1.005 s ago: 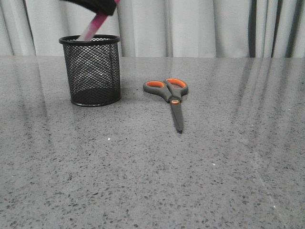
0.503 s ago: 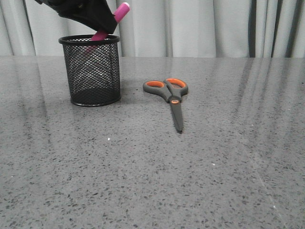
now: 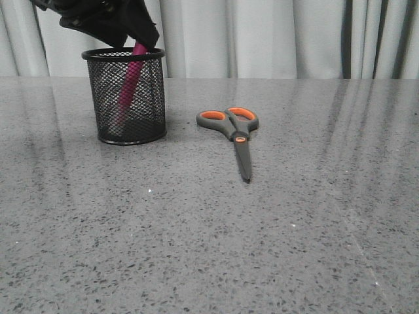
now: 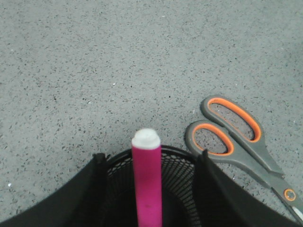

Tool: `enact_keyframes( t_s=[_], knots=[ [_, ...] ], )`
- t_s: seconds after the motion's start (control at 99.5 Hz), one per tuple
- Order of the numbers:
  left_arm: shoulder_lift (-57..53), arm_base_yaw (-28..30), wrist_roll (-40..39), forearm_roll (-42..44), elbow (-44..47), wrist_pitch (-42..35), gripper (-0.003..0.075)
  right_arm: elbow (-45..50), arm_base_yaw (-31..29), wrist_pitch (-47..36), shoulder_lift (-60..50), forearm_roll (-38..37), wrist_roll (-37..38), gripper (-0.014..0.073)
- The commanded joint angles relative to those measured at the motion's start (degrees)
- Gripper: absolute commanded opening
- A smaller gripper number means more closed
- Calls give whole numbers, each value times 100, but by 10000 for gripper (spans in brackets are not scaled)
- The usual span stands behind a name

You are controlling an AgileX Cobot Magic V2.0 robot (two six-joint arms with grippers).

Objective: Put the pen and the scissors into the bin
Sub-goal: 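Carry the marker over the mesh cup and drop it in with left gripper, then move the right gripper over the grey-and-orange scissors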

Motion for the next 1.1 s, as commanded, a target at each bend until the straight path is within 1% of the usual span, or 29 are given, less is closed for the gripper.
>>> enact_keyframes(
  t_s=[0.0,0.171,0.271,0.412,0.482,0.553,0.603,0.623,0.673,0.683,0.774,0.844,0.965,1.085],
  knots=[
    [-362,11,15,-174,-249,-316,403,-204,-31,-316,3,51,-67,443],
    [-888,19,15,-49,-488,-377,403,-204,-31,-339,3,51,-67,443],
    [-1229,122,15,45,-589,-390,397,-204,-31,-349,3,51,-67,443],
    [-1669,440,15,59,-589,-303,342,-204,-31,-349,3,51,-67,443],
    [-1850,651,15,59,-589,-126,281,-204,-31,-349,3,51,-67,443],
    [-2019,856,15,59,-589,120,194,-204,-31,-338,3,51,-67,443],
    [-2124,985,15,59,-589,279,106,-204,-31,-324,3,51,-67,443],
    [-2169,1036,15,59,-578,329,82,-204,-31,-324,3,51,-67,443],
    [-2275,1136,15,59,-550,396,-17,-204,-31,-324,3,51,-67,443],
    [-2293,1160,15,59,-549,394,-23,-204,-31,-324,3,51,-67,443],
    [-2481,1289,15,59,-477,387,-22,-204,-31,-271,3,51,-67,443],
    [-2642,1332,15,48,-326,214,-22,-204,-31,-244,3,51,-67,443],
    [-2991,1348,2,37,110,-307,-22,-204,-31,-244,3,51,-67,443],
    [-3411,1348,-22,37,799,-987,-22,-204,-31,-211,3,51,-67,443]
  ],
)
